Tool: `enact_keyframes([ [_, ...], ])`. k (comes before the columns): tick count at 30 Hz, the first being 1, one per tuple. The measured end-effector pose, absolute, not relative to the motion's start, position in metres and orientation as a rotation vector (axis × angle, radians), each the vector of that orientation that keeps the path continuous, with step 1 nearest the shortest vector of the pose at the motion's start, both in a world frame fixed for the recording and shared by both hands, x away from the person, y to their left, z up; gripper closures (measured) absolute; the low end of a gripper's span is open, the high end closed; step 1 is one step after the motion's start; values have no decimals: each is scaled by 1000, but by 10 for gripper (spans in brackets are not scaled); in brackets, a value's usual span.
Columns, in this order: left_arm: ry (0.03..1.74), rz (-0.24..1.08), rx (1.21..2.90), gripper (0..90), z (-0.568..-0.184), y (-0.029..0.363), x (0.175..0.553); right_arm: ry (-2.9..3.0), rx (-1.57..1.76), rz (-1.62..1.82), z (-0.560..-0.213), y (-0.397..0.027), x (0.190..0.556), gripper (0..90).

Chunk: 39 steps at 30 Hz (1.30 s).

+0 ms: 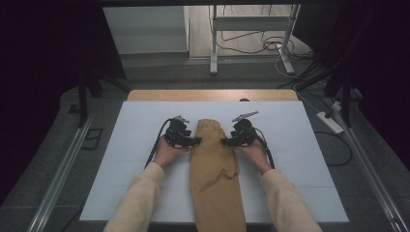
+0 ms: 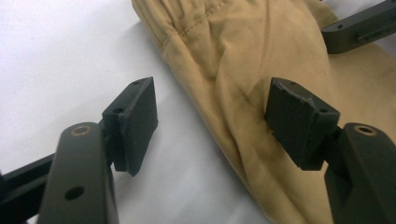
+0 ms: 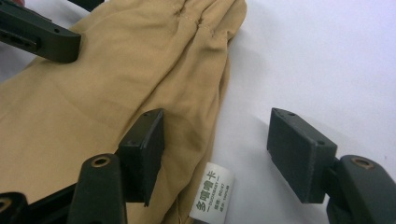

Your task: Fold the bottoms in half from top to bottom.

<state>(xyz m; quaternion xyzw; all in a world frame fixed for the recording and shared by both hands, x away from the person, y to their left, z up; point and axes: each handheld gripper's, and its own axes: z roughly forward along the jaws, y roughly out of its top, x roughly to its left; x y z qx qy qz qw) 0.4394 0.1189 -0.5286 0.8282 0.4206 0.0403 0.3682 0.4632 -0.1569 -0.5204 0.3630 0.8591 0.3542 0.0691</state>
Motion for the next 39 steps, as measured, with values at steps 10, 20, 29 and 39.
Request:
enact_keyframes([
  [10, 1071, 56, 2125, 428, -535, 115, 441, 2605, 1043, 1041, -522, -151, 463, 371],
  [20, 1045, -6, 2106, 710, -538, 112, 437, 2674, 977, 1055, -521, -143, 460, 704],
  [29, 1017, -1, 2119, 823, -535, 111, 435, 2683, 939, 1064, -518, -145, 457, 820],
  [39, 977, 29, 2099, 836, -523, 113, 435, 2643, 892, 1100, -507, -149, 453, 827],
])
